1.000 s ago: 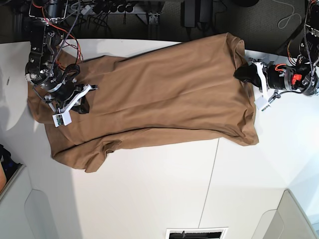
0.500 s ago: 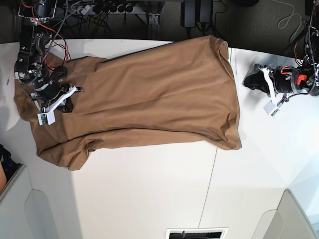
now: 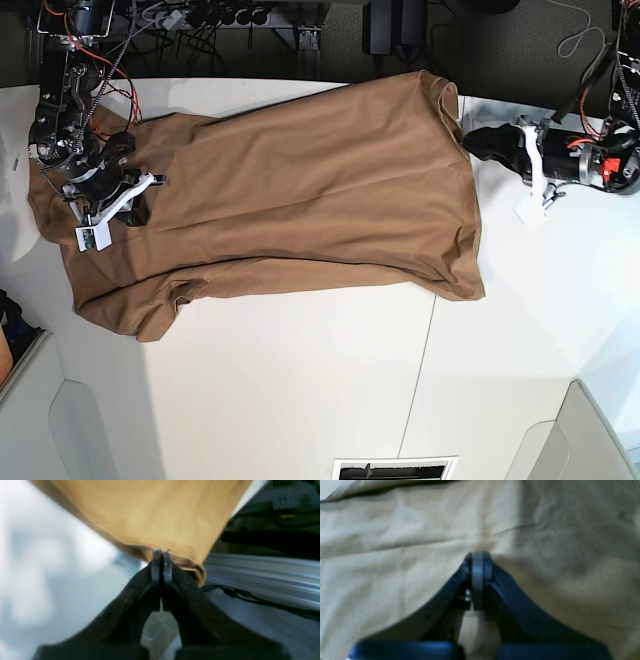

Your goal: Layout the t-shirt on the table in an organized manner, then fold the t-shirt properly

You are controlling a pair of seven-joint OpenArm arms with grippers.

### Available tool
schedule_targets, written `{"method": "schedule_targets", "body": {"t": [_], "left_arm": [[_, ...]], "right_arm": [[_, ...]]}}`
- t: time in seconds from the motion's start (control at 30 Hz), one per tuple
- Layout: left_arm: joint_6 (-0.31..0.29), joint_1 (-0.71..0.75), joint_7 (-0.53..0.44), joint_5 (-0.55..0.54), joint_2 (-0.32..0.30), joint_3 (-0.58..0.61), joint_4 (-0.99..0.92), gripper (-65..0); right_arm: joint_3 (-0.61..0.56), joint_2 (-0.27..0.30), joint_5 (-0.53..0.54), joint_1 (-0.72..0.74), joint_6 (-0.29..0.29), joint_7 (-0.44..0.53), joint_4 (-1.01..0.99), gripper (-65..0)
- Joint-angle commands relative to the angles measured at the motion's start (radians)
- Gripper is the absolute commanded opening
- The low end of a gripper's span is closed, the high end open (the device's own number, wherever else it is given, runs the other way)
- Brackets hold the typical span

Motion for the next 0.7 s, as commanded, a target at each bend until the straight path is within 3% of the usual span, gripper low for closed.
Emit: {"method": "schedule_targets", "body": {"t": [0.0,0.13,0.33,0.67], "left_arm": [[-0.009,-0.011,-0.025,-0.028,-0.006,-0.002,0.016,-65.0],[-0.009,-0.011,-0.093,0.002,0.045,0.001,0.016,-65.0],[-0.009,-0.011,-0.215,0.208,0.058,0.001,0.015,-65.0],[-0.009,-0.009,-0.268,0.325,0.058,0.001,-0.041,-65.0]], "right_arm": [[0.003,0.011,-0.003,0.013,-0.003,-0.007,0.007,-65.0],[0.003,0.01,-0.003,0.011,-0.003,-0.008,0.007,-65.0],[0.003,0.01,-0.003,0.01,-0.003,-0.008,0.007,-65.0],[0.003,0.011,-0.003,0.01,-0.003,-0.012,0.007,-65.0]]}}
